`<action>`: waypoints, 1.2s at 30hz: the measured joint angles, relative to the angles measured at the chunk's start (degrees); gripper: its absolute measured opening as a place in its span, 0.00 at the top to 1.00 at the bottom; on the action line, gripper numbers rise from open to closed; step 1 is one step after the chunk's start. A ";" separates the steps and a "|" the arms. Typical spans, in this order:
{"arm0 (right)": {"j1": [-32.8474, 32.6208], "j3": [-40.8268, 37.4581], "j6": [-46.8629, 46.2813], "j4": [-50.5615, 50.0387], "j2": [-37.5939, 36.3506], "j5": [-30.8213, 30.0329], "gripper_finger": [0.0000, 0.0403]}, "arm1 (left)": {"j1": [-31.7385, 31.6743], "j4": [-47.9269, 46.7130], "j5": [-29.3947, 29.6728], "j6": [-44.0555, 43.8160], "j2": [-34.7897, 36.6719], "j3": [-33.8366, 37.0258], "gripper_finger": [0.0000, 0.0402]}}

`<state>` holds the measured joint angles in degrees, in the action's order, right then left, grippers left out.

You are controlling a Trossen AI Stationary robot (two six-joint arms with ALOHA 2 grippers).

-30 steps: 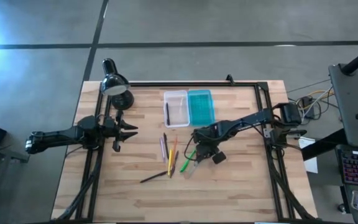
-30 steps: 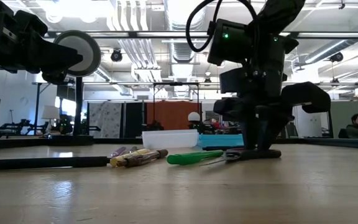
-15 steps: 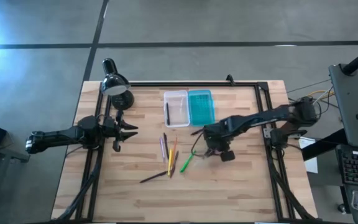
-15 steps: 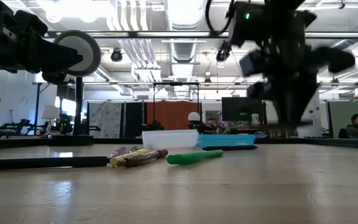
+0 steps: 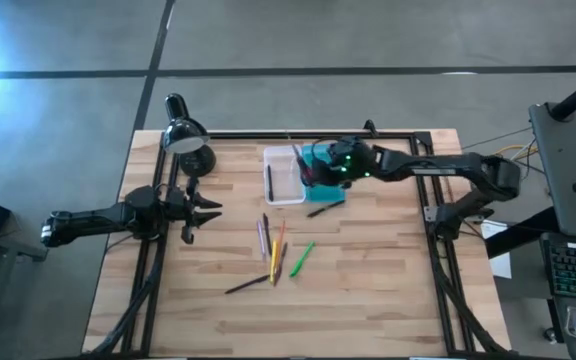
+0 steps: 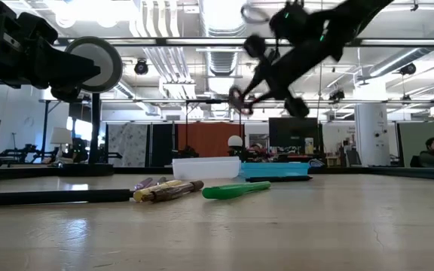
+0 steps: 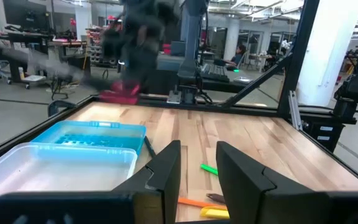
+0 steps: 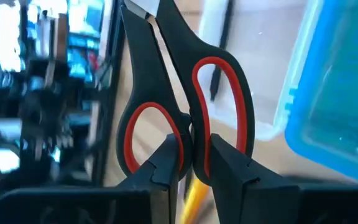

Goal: Pick & place school supplies into a supply box
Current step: Put the black scissors into the blue supply box

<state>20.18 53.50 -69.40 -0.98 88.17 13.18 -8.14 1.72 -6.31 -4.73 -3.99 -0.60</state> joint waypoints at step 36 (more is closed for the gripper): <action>-3.25 13.05 7.61 -9.69 20.32 -3.71 0.70 | 0.00 -0.02 -0.02 0.00 0.00 -0.02 0.78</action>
<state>16.93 66.56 -61.79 -10.67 108.49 9.47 -8.14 1.69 -6.33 -4.73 -3.99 -0.62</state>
